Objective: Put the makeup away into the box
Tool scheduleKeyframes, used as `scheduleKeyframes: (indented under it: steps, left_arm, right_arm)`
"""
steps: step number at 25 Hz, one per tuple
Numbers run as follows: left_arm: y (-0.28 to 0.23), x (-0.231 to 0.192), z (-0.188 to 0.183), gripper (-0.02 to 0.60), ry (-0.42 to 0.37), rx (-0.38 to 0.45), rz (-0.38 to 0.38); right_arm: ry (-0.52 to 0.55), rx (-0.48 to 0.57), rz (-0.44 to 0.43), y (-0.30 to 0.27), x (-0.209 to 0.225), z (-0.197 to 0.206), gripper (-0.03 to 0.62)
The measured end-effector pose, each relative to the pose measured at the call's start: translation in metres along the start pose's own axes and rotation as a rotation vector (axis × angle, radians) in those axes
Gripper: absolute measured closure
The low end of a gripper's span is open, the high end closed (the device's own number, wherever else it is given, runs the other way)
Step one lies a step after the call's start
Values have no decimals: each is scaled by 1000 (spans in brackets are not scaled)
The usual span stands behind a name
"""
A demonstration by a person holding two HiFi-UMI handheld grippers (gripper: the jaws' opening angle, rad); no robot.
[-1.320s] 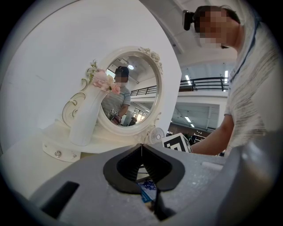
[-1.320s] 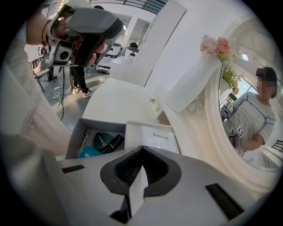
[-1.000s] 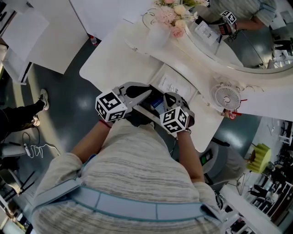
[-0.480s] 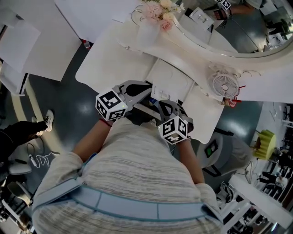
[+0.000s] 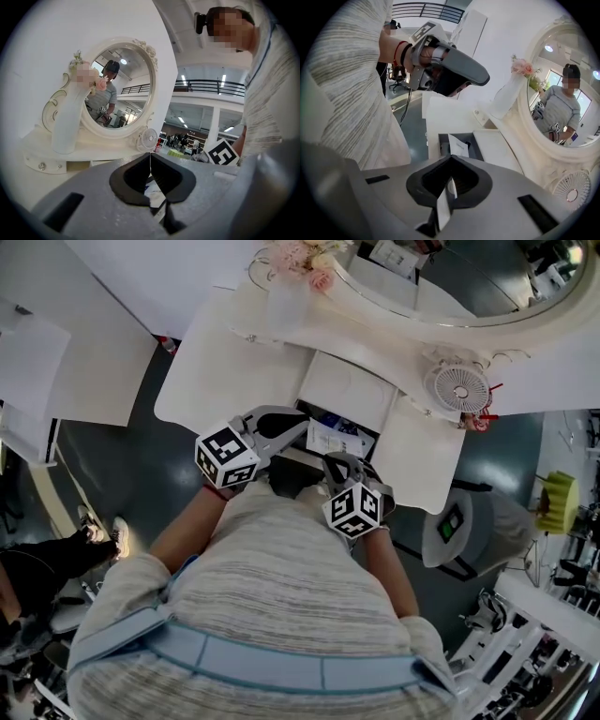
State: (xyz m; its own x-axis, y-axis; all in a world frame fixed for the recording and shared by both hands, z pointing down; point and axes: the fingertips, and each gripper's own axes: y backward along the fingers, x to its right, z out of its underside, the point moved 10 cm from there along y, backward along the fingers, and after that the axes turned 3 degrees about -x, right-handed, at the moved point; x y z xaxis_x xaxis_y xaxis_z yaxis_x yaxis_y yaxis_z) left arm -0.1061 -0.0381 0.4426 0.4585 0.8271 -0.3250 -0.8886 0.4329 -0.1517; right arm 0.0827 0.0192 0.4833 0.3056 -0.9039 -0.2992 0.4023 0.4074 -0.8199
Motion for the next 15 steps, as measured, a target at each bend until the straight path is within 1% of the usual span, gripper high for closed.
scheduleKeyframes:
  steps: [9, 15]
  left_arm:
    - [11, -5, 1, 566, -37, -53, 65]
    - [20, -11, -3, 567, -56, -69, 90]
  right_arm:
    - [-70, -21, 66, -23, -8, 2, 586]
    - [-108, -45, 92, -37, -7, 1, 586]
